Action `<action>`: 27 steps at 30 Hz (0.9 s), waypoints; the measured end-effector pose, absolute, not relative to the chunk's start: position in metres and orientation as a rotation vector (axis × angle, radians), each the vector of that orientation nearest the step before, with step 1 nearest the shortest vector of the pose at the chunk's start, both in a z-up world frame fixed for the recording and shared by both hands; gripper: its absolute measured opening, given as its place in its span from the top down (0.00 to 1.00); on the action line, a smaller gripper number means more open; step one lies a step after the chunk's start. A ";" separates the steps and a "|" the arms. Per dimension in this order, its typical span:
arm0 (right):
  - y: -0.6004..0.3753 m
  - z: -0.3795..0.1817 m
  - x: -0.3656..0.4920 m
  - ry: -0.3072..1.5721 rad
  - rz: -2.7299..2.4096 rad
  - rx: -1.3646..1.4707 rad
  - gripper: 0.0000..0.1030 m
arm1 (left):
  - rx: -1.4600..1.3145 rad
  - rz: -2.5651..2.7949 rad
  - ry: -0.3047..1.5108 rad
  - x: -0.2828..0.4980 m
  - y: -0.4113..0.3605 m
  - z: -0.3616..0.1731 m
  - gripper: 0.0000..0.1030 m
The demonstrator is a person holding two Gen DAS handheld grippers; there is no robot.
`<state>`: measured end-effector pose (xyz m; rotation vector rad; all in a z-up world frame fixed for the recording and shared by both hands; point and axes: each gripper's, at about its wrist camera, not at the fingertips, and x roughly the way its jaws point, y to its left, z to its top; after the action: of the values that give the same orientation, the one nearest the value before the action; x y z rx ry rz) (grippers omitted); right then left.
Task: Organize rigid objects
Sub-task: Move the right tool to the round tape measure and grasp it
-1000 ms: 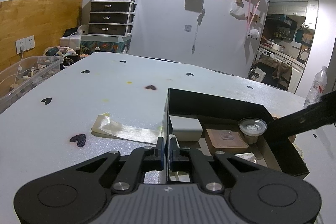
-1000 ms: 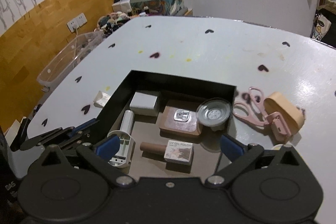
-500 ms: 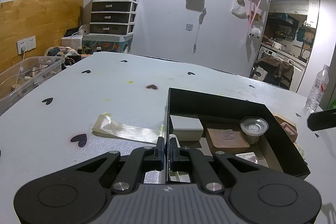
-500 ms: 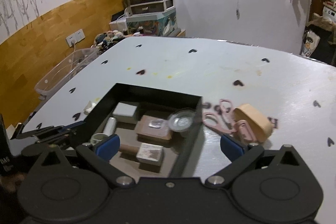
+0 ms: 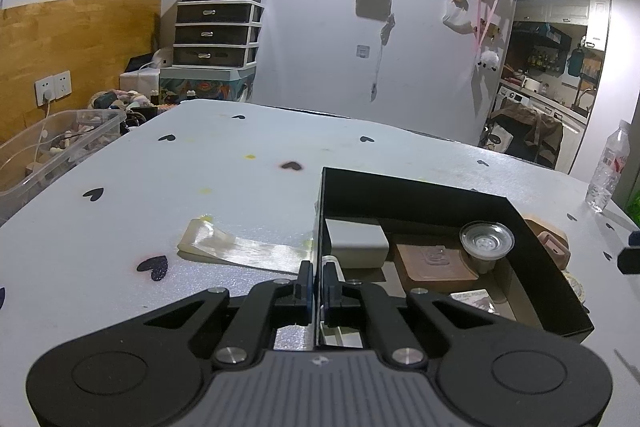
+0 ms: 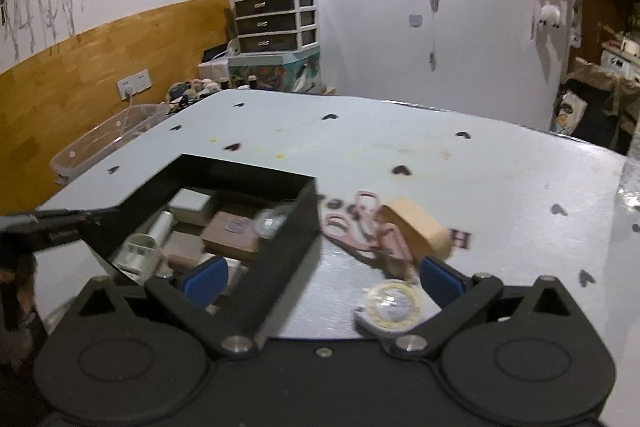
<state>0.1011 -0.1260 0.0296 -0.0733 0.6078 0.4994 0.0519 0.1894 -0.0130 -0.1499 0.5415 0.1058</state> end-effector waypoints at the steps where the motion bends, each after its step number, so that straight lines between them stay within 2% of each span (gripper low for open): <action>1: -0.130 0.027 0.101 0.601 0.491 -0.075 0.00 | -0.150 0.105 0.541 0.052 0.189 -0.013 0.96; 13: -0.156 -0.020 0.094 0.464 0.460 -0.195 0.00 | -0.149 0.107 0.542 0.053 0.189 -0.013 0.96; 22: -0.143 -0.039 0.120 0.591 0.542 -0.217 0.00 | -0.149 0.107 0.542 0.053 0.189 -0.013 0.96; 27: -0.137 -0.044 0.145 0.637 0.518 -0.213 0.12 | -0.148 0.107 0.542 0.053 0.189 -0.013 0.96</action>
<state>0.1450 -0.1371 -0.0441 -0.2132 0.6372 0.5181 0.0526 0.1885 -0.0127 -0.1484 0.5420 0.1069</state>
